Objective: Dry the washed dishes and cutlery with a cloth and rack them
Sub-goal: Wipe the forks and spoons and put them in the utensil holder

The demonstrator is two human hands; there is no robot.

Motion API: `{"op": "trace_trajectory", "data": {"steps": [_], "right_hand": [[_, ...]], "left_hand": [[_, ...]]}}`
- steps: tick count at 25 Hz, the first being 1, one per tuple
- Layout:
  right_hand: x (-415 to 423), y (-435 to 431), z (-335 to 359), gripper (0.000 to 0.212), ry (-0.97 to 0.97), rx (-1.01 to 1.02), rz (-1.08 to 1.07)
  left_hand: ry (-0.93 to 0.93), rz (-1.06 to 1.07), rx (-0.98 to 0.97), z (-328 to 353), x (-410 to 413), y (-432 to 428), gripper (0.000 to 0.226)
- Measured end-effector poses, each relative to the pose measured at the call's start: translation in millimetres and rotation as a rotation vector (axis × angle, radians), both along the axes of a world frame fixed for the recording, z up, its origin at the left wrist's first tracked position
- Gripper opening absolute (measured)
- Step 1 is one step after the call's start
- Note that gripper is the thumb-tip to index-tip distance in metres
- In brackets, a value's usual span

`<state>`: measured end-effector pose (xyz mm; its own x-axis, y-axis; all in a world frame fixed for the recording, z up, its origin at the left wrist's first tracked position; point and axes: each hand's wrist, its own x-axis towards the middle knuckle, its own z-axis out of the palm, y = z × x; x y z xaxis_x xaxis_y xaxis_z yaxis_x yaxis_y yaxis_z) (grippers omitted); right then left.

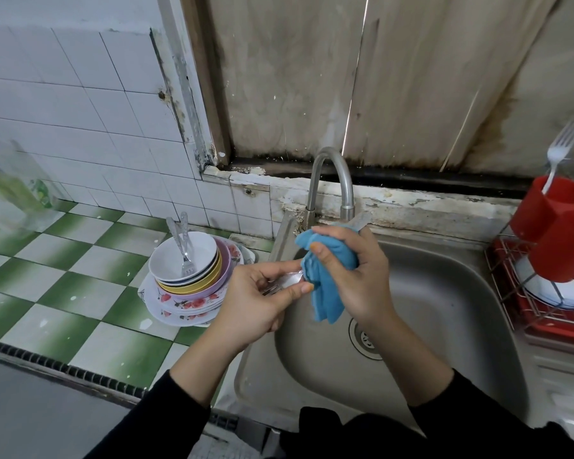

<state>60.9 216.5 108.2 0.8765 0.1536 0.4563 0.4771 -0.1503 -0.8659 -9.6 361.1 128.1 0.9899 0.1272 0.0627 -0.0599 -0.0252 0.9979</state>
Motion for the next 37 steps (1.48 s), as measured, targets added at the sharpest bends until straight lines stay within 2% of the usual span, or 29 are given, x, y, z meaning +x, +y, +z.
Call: {"op": "trace_trajectory", "data": {"steps": [5,8,10,13,15,20,24,27,28,31,32,35,37], "right_hand": [[22.0,-7.4,13.9,0.021,0.129,0.216,-0.176],[11.1,0.5,11.2,0.020,0.155,0.160,0.009],[1.1,3.7,9.2,0.024,0.093,0.115,0.084],[18.0,-7.8,23.7,0.022,0.124,0.241,-0.123],[26.0,-12.8,31.8,0.017,0.139,0.237,-0.204],[-7.9,11.5,13.2,0.021,0.159,0.205,0.046],[7.0,8.7,13.7,0.024,0.134,0.282,-0.085],[5.4,13.9,13.8,0.030,0.162,0.271,-0.016],[4.2,14.5,12.6,0.031,0.178,0.249,0.017],[10.4,5.5,13.9,0.032,0.216,0.235,0.066],[13.2,1.9,17.1,0.032,0.232,0.228,0.107],[13.8,-5.3,28.9,0.035,0.216,0.047,0.316],[10.5,-7.6,34.2,0.035,0.170,-0.092,0.450]], "left_hand": [[0.019,0.009,-0.009,-0.9,-2.0,2.6,0.030],[0.000,0.003,-0.024,1.9,1.6,0.6,0.031],[-0.008,-0.011,-0.042,2.5,2.7,0.3,0.031],[0.011,-0.016,-0.026,-0.6,-1.1,3.4,0.032],[0.017,-0.026,-0.032,-1.4,-1.8,3.6,0.031],[0.013,-0.020,-0.135,-0.2,4.5,-5.3,0.032],[-0.002,-0.032,-0.062,-0.3,3.4,-8.8,0.049],[0.000,-0.012,-0.069,-1.9,4.9,-12.6,0.060],[0.008,-0.006,0.009,-1.6,5.2,-12.2,0.061],[0.057,0.054,0.519,-2.4,9.5,-1.2,0.068],[0.053,0.089,0.570,-1.0,12.9,4.0,0.068],[-0.073,0.102,0.350,17.0,26.8,11.1,0.043],[-0.143,0.015,0.192,35.6,39.1,10.5,0.034]]}}
